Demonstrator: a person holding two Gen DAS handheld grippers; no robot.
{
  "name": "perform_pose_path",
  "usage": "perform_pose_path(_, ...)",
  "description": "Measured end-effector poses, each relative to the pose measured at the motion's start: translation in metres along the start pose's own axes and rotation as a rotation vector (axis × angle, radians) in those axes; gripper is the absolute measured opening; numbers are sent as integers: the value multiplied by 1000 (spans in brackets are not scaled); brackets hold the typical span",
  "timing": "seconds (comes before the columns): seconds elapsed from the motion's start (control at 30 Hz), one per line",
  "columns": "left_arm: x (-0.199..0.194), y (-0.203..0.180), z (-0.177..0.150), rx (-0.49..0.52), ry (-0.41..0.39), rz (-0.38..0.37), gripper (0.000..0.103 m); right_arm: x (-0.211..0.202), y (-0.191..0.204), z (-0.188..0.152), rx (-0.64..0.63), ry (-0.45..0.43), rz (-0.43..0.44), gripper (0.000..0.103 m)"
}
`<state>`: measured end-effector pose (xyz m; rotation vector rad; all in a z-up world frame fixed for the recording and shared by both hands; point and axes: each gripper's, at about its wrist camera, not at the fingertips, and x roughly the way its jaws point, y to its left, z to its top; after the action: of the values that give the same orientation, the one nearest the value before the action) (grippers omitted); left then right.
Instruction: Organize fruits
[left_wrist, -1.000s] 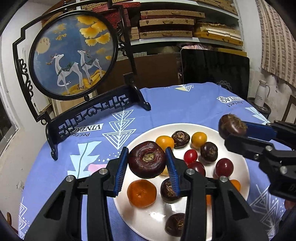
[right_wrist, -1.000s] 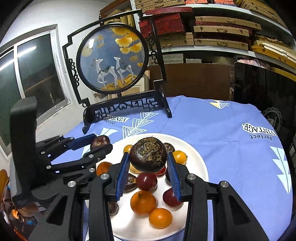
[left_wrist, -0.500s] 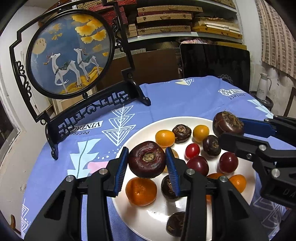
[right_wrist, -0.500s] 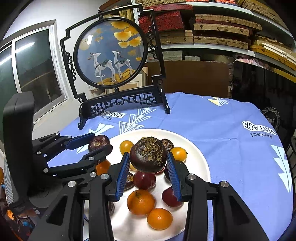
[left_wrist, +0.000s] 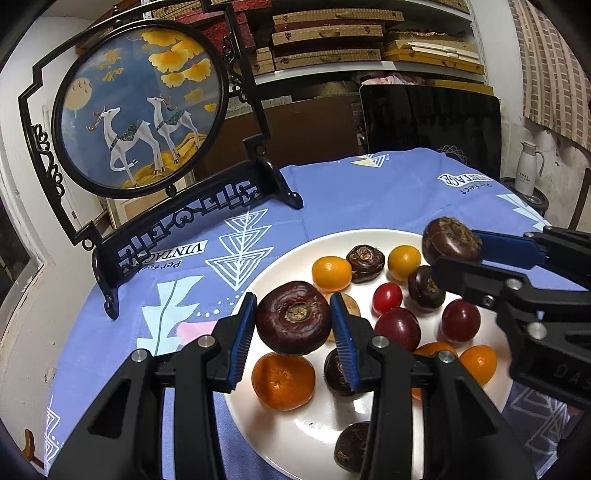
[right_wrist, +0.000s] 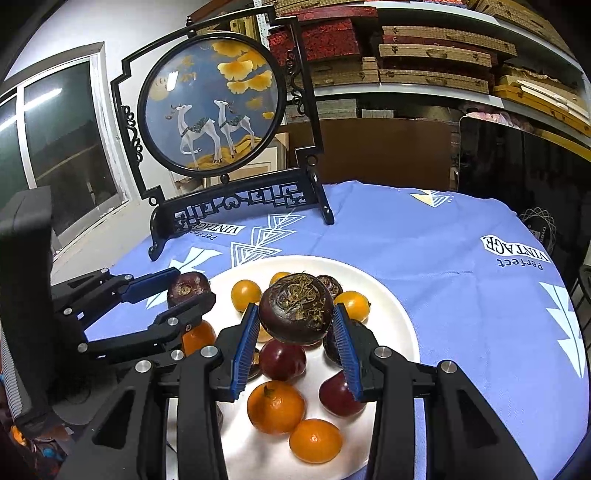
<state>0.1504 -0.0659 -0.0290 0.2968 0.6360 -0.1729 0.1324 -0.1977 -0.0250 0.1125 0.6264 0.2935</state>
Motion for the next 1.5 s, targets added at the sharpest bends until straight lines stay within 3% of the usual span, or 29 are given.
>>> perform_pose_path(0.07, 2, -2, -1, 8, 5, 15, 44, 8, 1, -2, -4, 16, -4, 43)
perform_pose_path(0.13, 2, -2, -1, 15, -4, 47, 64, 10, -2, -3, 5, 12, -17, 48)
perform_pose_path(0.27, -2, 5, 0, -18, -32, 57, 72, -1, -8, -3, 12, -23, -22, 61)
perform_pose_path(0.33, -4, 8, 0, -26, -49, 78, 82, -7, -8, -2, 17, -34, -12, 62)
perform_pose_path(0.53, -11, 20, 4, -70, -82, 97, 92, -23, 0, 2, 11, -87, -9, 72)
perform_pose_path(0.7, -26, 34, 11, -116, -146, 128, 97, -37, 5, 5, 17, -152, -17, 78)
perform_pose_path(0.77, -33, 41, 13, -145, -168, 113, 97, -42, 8, 4, 16, -186, -44, 84)
perform_pose_path(0.93, -39, 50, 15, -186, -183, 78, 97, -44, 18, 2, -38, -220, -101, 85)
perform_pose_path(1.33, -35, 46, 14, -171, -182, 59, 97, -42, 21, 1, -61, -215, -114, 85)
perform_pose_path(1.5, -36, 47, 11, -196, -172, 7, 97, -41, 21, 1, -63, -213, -111, 85)
